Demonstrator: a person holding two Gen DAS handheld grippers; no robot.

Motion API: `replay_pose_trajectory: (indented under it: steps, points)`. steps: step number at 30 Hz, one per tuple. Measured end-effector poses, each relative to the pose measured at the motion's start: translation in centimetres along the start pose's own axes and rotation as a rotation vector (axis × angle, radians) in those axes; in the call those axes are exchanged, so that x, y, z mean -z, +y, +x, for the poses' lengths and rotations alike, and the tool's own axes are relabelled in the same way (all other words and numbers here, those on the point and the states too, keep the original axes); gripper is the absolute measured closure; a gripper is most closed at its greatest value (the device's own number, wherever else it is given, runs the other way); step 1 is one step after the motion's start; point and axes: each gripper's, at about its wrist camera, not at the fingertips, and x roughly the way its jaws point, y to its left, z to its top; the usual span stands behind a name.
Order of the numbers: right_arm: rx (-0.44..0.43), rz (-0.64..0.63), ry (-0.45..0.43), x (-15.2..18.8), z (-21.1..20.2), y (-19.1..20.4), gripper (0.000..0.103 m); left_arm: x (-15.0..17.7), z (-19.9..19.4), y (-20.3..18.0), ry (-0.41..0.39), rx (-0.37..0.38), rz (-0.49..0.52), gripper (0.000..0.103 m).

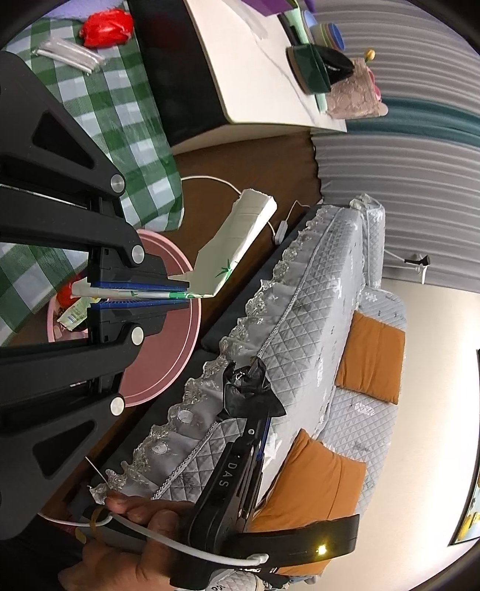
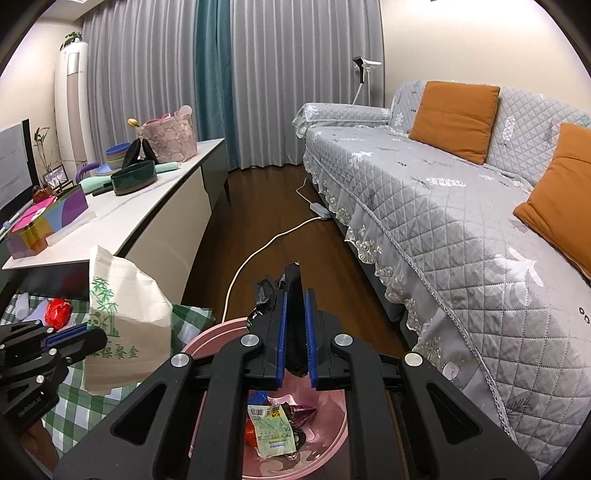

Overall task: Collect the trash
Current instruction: 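Open both tools to drop the black item and white bag into the bin, then move both open tools back over the checkered table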

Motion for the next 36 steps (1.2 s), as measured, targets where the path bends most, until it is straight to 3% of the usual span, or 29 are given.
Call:
replay_pose_trajectory:
  steps: [6,7,10,11,24,36]
  points:
    - [0.006,-0.001,0.010,0.0,0.5,0.1,0.091,-0.2,1.4,-0.4,0.019,0.025,0.004,0.098]
    - [0.010,-0.003,0.011,-0.1,0.6,0.2,0.085,-0.2,1.6,-0.3,0.020,0.025,0.002,0.098]
    - [0.019,0.003,-0.003,-0.1,0.4,0.3,0.051,-0.3,1.8,0.0,0.022,0.033,-0.025,0.088]
    - [0.020,0.003,-0.004,-0.1,0.4,0.3,0.050,-0.2,1.7,0.1,0.021,0.032,-0.030,0.088]
    - [-0.015,-0.022,-0.004,-0.4,-0.1,2.6,0.048,1.6,-3.4,1.9,0.024,-0.060,-0.044,0.088]
    - [-0.173,-0.075,-0.028,-1.1,-2.8,10.9,0.048,4.3,-13.4,7.3,-0.020,-0.208,-0.085,0.088]
